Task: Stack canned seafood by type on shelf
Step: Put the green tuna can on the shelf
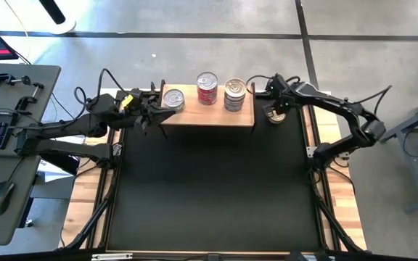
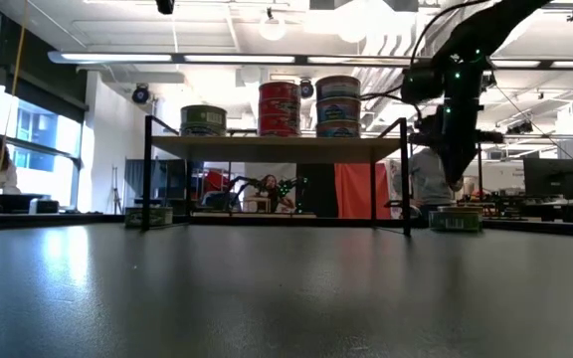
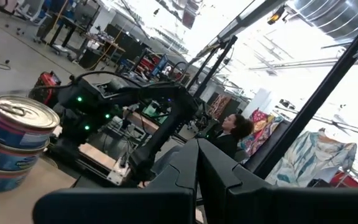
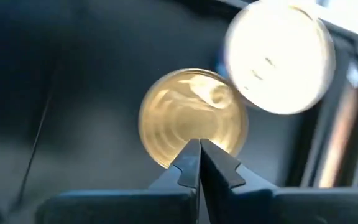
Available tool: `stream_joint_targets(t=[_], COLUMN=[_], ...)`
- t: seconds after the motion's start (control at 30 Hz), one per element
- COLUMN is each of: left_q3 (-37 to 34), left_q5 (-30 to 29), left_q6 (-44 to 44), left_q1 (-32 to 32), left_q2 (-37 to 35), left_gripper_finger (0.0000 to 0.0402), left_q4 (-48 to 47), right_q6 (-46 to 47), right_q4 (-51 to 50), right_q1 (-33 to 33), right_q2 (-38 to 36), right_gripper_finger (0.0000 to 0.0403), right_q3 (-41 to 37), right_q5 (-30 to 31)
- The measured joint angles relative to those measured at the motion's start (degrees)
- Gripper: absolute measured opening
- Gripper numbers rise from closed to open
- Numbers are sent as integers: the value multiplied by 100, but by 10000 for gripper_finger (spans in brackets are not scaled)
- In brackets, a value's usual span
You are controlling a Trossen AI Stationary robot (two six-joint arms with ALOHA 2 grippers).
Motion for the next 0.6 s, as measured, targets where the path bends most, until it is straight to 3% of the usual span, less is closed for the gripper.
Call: stream_joint_targets(t=[0.2, 0.43, 0.6], left_q3=[0, 0, 0], left_q5=[-92, -249, -354], left_q6=[52, 279, 294], left_q1=[0, 0, 1], left_q2=[4, 4, 4], left_gripper_finger=[0, 0, 0], left_q4=[-3, -2, 40], right_q6=[-2629, -3327, -3407], right_q4=[-98, -281, 29], right_q1=[-163, -163, -163], right_q2=[101, 533, 882], right_gripper_finger=[0, 0, 0], right_q3=[20, -16, -33], right_q5=[-879, -882, -404])
